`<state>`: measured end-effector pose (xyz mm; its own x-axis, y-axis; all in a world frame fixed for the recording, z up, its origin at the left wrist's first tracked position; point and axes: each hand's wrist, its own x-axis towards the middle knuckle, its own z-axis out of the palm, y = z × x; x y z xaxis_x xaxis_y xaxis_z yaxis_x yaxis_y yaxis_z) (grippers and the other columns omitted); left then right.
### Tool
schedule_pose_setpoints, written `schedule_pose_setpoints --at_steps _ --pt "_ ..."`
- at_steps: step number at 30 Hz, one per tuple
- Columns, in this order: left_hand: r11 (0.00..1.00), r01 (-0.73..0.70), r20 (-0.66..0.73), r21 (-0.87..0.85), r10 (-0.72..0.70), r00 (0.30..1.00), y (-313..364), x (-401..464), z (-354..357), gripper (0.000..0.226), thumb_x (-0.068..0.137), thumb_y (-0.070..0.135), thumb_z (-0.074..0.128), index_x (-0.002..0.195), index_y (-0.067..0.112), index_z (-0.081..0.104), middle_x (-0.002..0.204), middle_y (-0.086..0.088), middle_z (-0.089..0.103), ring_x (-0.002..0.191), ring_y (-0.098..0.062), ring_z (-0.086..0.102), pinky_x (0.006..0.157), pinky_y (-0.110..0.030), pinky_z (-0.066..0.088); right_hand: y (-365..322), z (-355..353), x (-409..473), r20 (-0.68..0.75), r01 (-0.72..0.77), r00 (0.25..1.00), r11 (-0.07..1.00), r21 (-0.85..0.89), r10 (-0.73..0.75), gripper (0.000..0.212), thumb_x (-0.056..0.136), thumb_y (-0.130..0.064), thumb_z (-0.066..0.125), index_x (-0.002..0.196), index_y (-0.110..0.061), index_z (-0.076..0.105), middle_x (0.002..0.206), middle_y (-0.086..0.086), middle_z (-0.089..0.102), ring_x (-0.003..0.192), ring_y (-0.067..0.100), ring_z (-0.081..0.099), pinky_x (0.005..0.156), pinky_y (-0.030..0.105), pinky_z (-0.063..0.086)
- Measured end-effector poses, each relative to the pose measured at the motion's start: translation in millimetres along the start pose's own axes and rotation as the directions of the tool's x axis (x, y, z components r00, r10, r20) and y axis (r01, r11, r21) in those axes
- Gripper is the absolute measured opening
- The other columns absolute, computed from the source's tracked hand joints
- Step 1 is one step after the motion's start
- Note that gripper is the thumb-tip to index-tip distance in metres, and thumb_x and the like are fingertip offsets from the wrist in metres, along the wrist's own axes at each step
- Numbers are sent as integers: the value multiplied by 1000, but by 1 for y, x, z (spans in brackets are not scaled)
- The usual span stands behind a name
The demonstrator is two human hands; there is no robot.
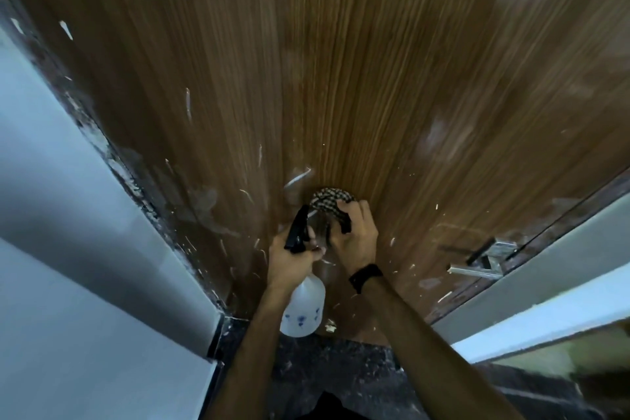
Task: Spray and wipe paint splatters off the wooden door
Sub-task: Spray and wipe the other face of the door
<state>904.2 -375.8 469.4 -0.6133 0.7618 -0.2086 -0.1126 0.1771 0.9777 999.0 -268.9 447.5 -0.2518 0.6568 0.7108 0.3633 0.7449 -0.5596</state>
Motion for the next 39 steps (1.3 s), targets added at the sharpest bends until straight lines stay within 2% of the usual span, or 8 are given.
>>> schedule_pose_setpoints --at_steps 8,12,17,24,28,31,34,39 --pt "999 35 43 10 -35 998 -1 -7 14 28 80 -13 73 83 14 63 76 -4 64 55 -5 57 60 -25 47 -9 -37 55 -321 79 945 997 28 -66 25 81 -2 80 96 2 60 86 14 56 80 18 55 75 12 40" --pt "992 100 30 79 -103 994 -12 -9 25 26 78 -9 74 80 15 65 73 -1 67 57 -9 58 62 -30 49 5 -34 37 -214 121 970 992 30 -112 27 83 -2 77 100 -5 56 89 12 54 80 22 55 70 24 47" --pt "981 164 -5 106 -164 986 -26 -11 31 27 78 -8 74 77 17 63 72 4 64 58 -10 56 57 -26 46 26 -29 -2 -70 -35 997 998 59 39 24 79 2 78 95 -2 61 91 9 58 84 19 58 72 36 53" --pt "987 155 -34 44 -153 988 -16 -9 23 28 83 -14 67 80 13 60 72 -9 62 44 -10 51 52 -29 45 4 -19 31 -86 134 988 988 72 -128 26 81 -3 77 99 -5 58 90 12 58 81 17 56 73 18 49" --pt "989 146 -63 15 -145 987 -17 -10 16 24 85 -11 69 81 12 60 72 -6 62 48 -14 49 53 -29 43 21 5 4 114 186 977 982 -24 -182 33 82 -5 72 109 -15 55 97 9 52 75 25 57 60 33 56" --pt "990 141 -87 -13 -142 986 -16 -12 6 21 84 -9 71 83 9 61 73 -10 61 46 -17 48 50 -27 44 33 14 -26 233 44 972 998 -45 -32 40 77 -1 68 108 -21 52 104 5 49 79 29 58 57 42 56" --pt "992 118 -103 -32 -121 987 -14 -13 -7 20 84 -11 70 85 6 60 73 -7 60 43 -12 50 48 -22 43 19 18 -22 132 -64 989 997 35 59 28 80 -4 71 101 -16 57 99 7 55 79 26 58 63 40 55" --pt "993 115 -102 -24 -117 988 -14 -11 -23 19 84 -13 68 92 3 62 79 -9 60 51 -6 55 51 -18 45 -32 27 41 -135 116 985 989 86 -104 18 84 -7 77 96 0 65 87 13 59 79 18 55 70 21 47"
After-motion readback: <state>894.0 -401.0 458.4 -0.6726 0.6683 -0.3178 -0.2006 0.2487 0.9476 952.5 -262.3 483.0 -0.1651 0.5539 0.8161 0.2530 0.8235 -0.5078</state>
